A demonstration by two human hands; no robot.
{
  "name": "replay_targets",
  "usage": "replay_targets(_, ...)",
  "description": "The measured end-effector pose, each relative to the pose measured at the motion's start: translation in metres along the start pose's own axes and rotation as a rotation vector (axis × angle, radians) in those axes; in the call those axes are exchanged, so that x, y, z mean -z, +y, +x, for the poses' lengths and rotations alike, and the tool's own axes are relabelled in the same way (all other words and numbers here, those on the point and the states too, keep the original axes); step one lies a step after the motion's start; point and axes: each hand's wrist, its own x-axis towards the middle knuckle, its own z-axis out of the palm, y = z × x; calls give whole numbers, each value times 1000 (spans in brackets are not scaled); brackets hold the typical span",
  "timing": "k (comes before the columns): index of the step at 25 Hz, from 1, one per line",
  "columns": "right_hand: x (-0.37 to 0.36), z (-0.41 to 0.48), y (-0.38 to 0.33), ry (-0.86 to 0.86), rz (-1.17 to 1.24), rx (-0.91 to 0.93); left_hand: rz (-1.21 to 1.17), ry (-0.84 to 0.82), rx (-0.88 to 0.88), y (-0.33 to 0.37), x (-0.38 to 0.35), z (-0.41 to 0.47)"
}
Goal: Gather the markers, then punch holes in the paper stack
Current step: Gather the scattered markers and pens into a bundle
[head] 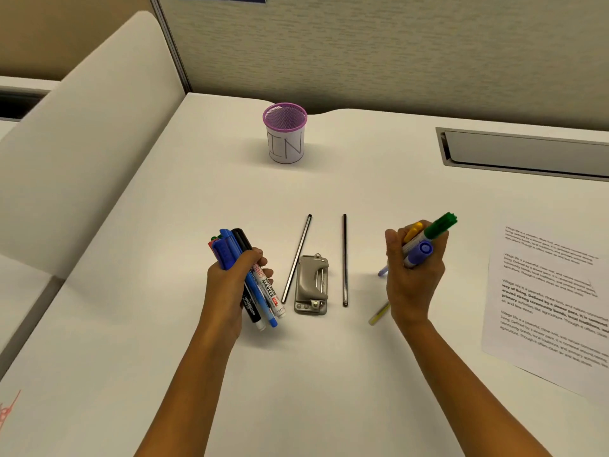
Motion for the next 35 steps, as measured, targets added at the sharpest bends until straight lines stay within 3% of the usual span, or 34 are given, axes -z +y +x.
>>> replay_targets(4, 0, -11, 14, 2, 79, -126, 6, -3, 6, 1, -1, -1)
replay_targets(11, 0, 3, 5, -5, 54, -12, 13, 7, 1, 2, -2, -3)
replay_targets(19, 3, -18, 25, -229, -82, -98, 20, 17, 13, 1, -5, -3)
replay_targets(24, 11, -7, 5, -85, -274, 23, 64, 20, 26, 2, -7, 1)
replay_targets(26, 20, -2, -3, -48, -427, -65, 109, -6, 38, 5, -9, 5)
replay_targets(30, 41, 0, -2, -180, -913, -432, 325, 0, 47, 7, -16, 18)
replay_targets(35, 45, -13, -4, -321, -1030, -652, 655, 11, -21, 1, -26, 35)
